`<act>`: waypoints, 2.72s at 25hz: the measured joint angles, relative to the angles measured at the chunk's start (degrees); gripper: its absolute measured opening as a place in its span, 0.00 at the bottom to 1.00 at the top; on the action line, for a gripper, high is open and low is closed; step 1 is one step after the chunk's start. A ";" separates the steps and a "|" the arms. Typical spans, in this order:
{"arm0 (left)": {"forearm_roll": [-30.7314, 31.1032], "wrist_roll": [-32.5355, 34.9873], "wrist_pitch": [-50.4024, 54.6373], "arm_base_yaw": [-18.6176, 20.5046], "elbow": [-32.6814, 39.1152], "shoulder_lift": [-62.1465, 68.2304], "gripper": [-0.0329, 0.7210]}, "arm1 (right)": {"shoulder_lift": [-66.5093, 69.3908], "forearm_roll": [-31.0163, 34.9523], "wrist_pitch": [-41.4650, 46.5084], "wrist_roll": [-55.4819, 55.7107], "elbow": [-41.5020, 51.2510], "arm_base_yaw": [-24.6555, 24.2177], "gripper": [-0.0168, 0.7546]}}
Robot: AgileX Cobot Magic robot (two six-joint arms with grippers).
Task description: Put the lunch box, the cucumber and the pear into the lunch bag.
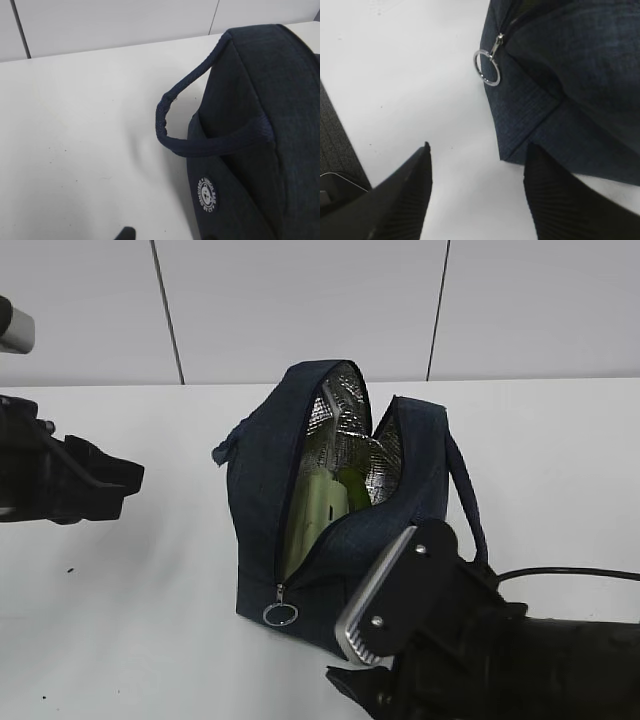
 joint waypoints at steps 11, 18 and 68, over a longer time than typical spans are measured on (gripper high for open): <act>-0.06 0.00 -0.31 0.00 0.02 0.00 0.38 | 10.66 -10.23 -11.98 23.23 -4.17 0.46 0.57; -0.17 0.00 -0.38 0.00 0.02 0.00 0.38 | 16.26 -14.71 -14.45 31.34 -4.51 0.46 0.55; -1.00 0.00 -0.45 0.00 0.02 0.00 0.38 | 26.70 -10.40 -25.32 32.86 -8.65 0.56 0.41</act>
